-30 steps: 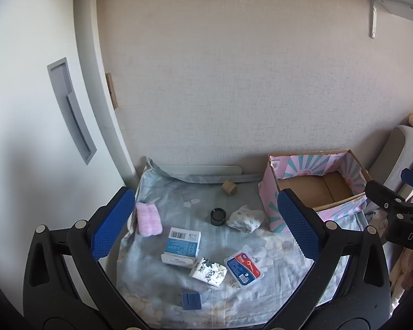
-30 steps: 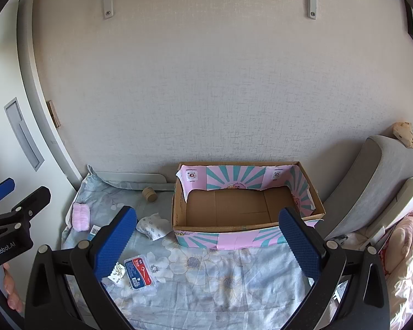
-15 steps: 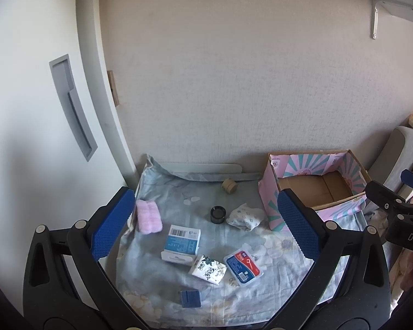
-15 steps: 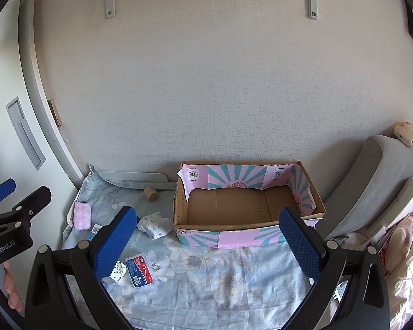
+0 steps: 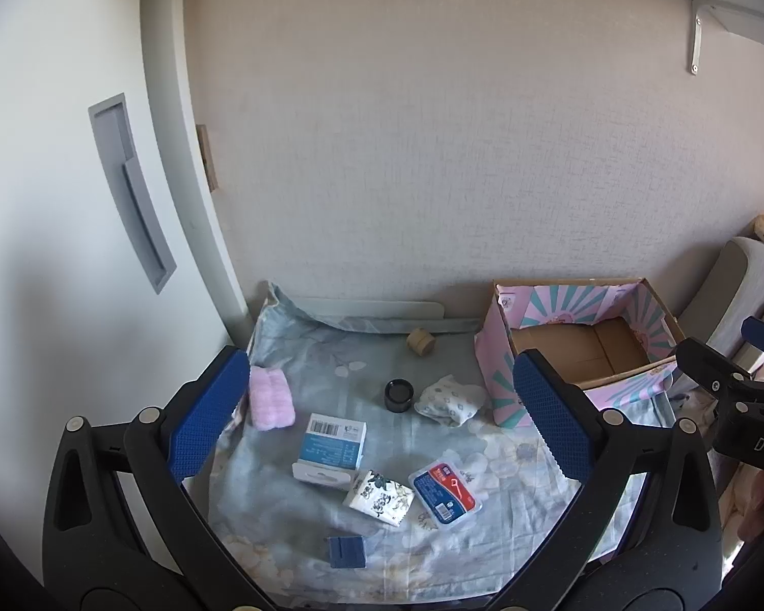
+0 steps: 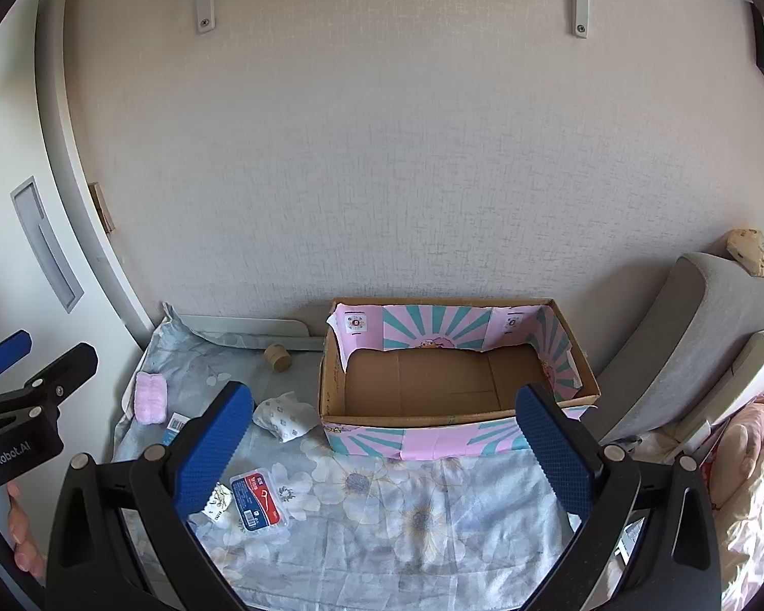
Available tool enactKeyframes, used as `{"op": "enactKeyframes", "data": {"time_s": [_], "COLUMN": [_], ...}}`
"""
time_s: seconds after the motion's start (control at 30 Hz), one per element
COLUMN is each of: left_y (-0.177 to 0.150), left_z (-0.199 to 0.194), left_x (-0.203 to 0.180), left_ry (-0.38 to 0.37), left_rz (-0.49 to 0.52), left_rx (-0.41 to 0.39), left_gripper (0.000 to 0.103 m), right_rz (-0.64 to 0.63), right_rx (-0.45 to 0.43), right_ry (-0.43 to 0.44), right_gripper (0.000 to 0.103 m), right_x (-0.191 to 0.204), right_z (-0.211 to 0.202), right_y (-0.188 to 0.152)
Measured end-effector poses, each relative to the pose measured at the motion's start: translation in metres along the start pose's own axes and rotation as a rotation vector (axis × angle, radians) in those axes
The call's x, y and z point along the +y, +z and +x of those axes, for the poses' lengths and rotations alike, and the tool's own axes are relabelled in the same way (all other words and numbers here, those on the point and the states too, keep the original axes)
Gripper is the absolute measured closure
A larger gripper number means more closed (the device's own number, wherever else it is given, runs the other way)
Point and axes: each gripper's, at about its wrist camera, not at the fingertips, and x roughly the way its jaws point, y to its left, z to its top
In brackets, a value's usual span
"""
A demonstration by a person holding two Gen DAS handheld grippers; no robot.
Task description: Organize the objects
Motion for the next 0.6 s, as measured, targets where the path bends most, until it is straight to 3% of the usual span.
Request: {"op": "enactKeyframes", "data": {"time_s": [0.6], "left_y": [0.001], "left_z": [-0.011], "left_x": [-0.002], "left_ry": [-0.015], "left_rz": [0.027], "left_rx": [-0.02], "left_gripper": [0.0], "right_rz": [0.002], "right_rx": [-0.054], "right_ry": [0.05], "right_gripper": [0.0], "right_x": [-0.007], "right_z": [-0.021], "right_y": [0.006]}}
